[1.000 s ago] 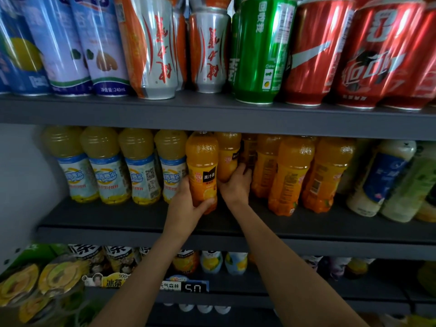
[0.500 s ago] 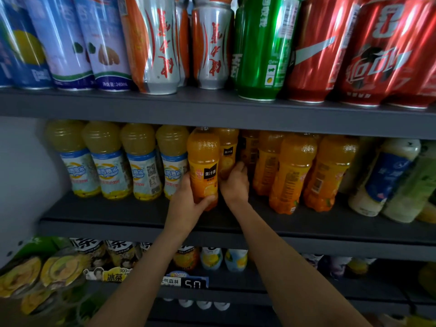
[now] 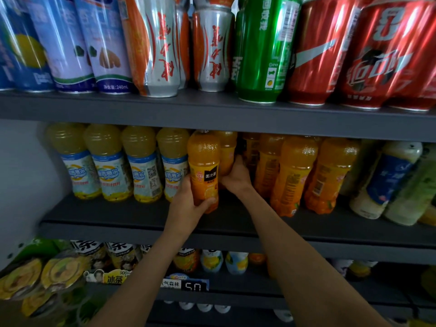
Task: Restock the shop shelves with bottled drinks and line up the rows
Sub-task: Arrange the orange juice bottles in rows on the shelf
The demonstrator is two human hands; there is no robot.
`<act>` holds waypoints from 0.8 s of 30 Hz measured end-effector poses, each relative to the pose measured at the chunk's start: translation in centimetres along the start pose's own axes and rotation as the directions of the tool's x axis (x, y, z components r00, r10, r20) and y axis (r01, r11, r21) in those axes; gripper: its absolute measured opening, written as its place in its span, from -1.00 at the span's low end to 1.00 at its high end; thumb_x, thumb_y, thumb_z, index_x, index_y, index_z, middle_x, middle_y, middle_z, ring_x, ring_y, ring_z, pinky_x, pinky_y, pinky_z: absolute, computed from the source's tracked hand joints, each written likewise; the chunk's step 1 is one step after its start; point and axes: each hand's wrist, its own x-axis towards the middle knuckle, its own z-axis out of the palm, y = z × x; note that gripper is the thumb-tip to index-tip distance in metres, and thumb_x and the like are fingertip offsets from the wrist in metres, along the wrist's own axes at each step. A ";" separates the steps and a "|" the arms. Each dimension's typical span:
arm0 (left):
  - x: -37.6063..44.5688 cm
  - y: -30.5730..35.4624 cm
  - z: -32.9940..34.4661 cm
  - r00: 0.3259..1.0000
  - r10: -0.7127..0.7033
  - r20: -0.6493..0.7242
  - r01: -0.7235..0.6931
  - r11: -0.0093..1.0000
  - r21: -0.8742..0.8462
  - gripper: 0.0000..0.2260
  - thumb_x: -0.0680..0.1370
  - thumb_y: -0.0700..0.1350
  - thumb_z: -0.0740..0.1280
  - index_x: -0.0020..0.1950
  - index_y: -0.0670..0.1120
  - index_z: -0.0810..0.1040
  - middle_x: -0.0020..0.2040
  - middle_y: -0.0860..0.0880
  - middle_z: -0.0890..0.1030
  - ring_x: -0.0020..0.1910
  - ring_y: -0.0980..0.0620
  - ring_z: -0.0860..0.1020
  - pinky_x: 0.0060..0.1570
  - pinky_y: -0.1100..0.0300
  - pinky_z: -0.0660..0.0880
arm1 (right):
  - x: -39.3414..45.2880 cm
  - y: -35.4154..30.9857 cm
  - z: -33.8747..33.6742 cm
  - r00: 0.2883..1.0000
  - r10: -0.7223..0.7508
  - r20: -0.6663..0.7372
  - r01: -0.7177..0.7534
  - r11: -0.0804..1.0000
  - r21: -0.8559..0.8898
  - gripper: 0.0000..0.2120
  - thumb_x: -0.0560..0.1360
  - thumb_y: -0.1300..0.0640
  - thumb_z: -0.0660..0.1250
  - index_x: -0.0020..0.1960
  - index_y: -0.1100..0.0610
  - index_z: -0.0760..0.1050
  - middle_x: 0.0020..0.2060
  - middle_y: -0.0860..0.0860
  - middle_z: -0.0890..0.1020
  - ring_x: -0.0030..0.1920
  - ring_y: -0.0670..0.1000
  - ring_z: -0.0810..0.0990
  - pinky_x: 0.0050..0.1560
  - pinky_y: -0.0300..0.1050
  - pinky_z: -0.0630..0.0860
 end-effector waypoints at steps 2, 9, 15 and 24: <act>0.0 -0.1 0.0 1.000 0.003 0.005 -0.004 1.000 0.001 -0.38 0.41 -0.11 0.45 0.38 -0.14 0.24 0.27 -0.09 0.43 0.27 -0.01 0.40 0.19 0.22 0.32 | -0.2 0.1 -0.9 0.997 0.031 0.067 -0.035 0.997 0.064 -0.26 0.37 0.13 0.47 0.41 0.11 0.13 0.33 0.11 0.38 0.36 0.11 0.36 0.33 0.04 0.32; 0.1 -0.4 0.1 1.000 -0.004 0.008 0.004 1.000 0.007 -0.39 0.41 -0.09 0.45 0.37 -0.13 0.25 0.26 -0.09 0.44 0.26 -0.02 0.42 0.22 0.15 0.36 | -0.1 0.2 -0.6 0.999 0.034 -0.023 -0.036 0.995 -0.088 -0.22 0.37 0.05 0.47 0.43 0.11 0.12 0.41 0.13 0.22 0.42 0.15 0.23 0.39 0.06 0.23; 0.1 -0.3 0.2 1.000 -0.012 0.001 0.012 1.000 0.001 -0.39 0.41 -0.11 0.45 0.38 -0.13 0.25 0.27 -0.09 0.44 0.27 -0.02 0.41 0.24 0.13 0.37 | -0.1 0.3 -1.2 1.000 0.005 -0.021 -0.005 1.000 -0.010 -0.35 0.39 0.18 0.45 0.37 0.15 0.20 0.31 0.12 0.41 0.34 0.11 0.38 0.26 -0.07 0.34; 0.2 -0.6 0.2 1.000 -0.016 -0.001 0.016 1.000 0.008 -0.34 0.40 -0.09 0.45 0.41 -0.13 0.23 0.29 -0.10 0.43 0.28 -0.03 0.41 0.26 0.08 0.37 | 0.1 0.3 0.9 0.985 0.040 -0.166 -0.062 0.990 -0.129 -0.31 0.40 0.08 0.43 0.40 0.16 0.17 0.40 0.17 0.24 0.38 0.18 0.29 0.39 0.09 0.29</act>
